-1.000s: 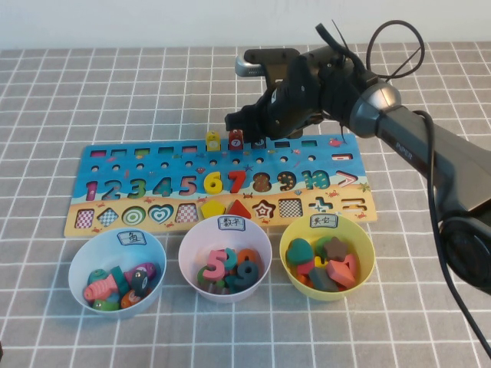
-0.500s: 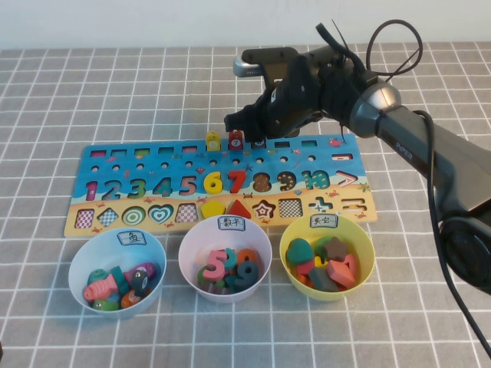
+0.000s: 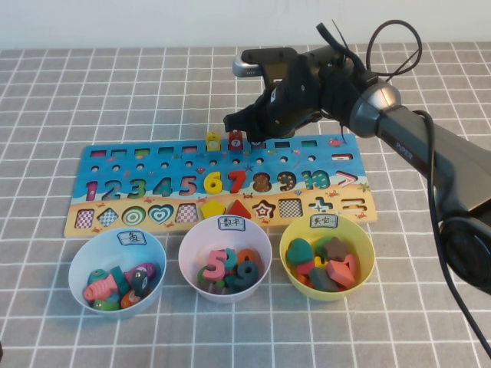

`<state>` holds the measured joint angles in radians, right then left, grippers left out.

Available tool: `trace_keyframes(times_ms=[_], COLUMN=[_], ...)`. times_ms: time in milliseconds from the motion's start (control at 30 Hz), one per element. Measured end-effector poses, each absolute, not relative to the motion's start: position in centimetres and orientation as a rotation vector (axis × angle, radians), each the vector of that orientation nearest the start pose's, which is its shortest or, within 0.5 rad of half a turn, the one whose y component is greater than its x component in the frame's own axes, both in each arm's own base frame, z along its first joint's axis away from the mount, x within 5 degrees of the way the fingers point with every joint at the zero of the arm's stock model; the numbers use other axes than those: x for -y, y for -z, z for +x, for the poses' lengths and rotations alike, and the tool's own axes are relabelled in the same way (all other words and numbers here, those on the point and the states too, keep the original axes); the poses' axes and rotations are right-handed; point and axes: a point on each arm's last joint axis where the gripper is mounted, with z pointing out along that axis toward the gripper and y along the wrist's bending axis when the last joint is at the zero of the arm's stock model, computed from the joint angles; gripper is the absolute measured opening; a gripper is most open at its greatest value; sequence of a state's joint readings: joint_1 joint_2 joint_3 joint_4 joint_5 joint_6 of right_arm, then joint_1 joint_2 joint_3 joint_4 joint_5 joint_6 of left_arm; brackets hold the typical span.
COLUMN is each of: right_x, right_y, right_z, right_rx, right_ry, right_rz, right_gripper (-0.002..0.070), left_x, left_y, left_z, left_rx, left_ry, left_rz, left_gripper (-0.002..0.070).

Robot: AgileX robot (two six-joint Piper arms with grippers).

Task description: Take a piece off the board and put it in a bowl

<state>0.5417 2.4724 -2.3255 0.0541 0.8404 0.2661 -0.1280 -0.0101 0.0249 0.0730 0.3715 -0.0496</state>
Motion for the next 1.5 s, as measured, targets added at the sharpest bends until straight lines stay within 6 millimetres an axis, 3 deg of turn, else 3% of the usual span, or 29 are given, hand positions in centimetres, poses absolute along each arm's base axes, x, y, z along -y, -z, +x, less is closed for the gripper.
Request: trace_keyframes(times_ms=[1500], right_x=[-28.7], right_y=[-20.24], right_z=[47.15], right_rx=[-2.511], right_ry=[-0.378], right_rz=[-0.334], right_gripper=[0.0159], left_x=[0.43], left_y=[-17.2], left_z=[5.25], left_rx=[-1.865], left_ry=[0.051], left_rz=[0.118], left_gripper=[-0.0001])
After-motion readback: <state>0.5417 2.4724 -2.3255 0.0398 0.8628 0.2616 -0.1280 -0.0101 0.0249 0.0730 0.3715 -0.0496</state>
